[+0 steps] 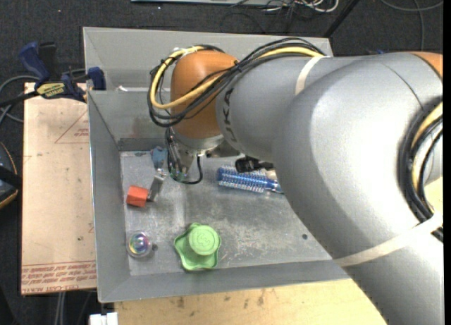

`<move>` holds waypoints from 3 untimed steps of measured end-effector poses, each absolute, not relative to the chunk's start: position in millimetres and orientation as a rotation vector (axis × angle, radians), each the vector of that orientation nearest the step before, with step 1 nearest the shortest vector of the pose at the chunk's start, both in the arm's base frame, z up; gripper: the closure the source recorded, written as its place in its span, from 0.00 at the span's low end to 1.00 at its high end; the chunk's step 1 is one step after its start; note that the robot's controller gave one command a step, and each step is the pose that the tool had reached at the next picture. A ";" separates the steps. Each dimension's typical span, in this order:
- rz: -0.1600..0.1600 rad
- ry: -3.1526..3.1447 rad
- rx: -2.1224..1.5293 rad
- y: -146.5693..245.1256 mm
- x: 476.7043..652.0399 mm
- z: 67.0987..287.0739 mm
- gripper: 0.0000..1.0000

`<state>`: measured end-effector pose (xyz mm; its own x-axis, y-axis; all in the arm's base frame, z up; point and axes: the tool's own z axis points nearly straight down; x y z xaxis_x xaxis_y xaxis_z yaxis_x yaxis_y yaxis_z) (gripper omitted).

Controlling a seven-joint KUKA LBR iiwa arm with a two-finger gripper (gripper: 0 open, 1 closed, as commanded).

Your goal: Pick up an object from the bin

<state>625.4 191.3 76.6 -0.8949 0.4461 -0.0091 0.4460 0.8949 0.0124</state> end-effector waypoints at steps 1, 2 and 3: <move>0.021 3.040 0.718 191.5 627.6 79.6 1.00; 0.006 3.054 0.718 192.2 629.1 98.6 1.00; 0.008 3.052 0.714 192.7 631.0 157.2 1.00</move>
Offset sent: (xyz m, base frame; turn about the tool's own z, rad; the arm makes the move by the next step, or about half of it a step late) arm 0.0000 0.0000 0.0000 0.0000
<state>631.0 192.7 157.2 -0.8962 0.4436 -0.0056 0.4435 0.8962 0.0068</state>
